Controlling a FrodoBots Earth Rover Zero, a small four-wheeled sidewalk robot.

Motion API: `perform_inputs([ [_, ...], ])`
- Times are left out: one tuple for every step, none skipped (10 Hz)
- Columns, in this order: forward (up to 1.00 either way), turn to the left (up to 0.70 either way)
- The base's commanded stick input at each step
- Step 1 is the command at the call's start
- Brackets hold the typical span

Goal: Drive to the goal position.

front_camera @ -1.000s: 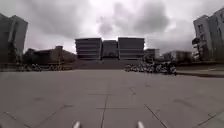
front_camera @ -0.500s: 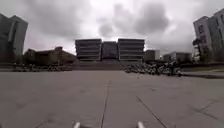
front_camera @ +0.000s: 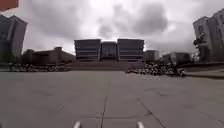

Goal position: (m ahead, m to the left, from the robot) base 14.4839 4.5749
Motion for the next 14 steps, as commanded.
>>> perform_inputs([
  [1.00, 0.00],
  [1.00, 0.00],
  [1.00, 0.00],
  [1.00, 0.00],
  [1.00, 0.00],
  [1.00, 0.00],
  [1.00, 0.00],
  [1.00, 0.00],
  [1.00, 0.00],
  [1.00, 0.00],
  [1.00, 0.00],
  [1.00, 0.00],
  [1.00, 0.00],
  [1.00, 0.00],
])
